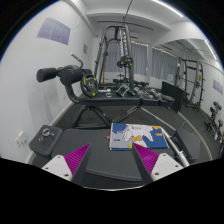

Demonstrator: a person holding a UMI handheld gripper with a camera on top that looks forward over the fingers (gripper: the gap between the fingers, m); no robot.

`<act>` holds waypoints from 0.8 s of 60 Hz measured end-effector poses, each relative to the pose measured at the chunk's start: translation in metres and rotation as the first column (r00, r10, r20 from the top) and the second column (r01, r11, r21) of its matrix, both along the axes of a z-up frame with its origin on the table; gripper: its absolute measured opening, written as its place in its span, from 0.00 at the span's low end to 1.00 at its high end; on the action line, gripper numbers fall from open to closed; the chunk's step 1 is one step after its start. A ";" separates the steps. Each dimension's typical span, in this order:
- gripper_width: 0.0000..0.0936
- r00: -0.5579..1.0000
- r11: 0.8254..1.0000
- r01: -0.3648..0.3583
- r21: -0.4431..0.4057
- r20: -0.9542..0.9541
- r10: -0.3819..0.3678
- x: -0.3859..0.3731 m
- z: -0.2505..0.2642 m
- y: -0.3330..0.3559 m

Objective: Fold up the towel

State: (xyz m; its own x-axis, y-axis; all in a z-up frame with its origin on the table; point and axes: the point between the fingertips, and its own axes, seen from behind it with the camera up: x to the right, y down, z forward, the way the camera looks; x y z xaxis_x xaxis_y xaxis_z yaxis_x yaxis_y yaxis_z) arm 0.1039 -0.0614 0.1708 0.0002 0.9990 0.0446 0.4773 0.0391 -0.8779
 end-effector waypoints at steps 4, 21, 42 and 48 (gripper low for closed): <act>0.92 1.000 1.000 0.001 0.014 -0.010 0.000 -0.027 -0.021 0.000; 0.91 0.999 1.000 -0.013 0.005 0.039 0.013 -0.151 -0.121 -0.001; 0.47 0.986 0.999 0.011 0.047 0.167 -0.018 -0.218 -0.196 0.018; 0.04 0.985 0.989 0.063 0.137 0.151 -0.083 -0.216 -0.196 0.030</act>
State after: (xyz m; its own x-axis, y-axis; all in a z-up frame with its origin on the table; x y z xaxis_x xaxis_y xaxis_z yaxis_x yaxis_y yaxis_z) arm -0.1120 -0.0313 -0.0250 0.0556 0.9821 0.1802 0.6138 0.1087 -0.7819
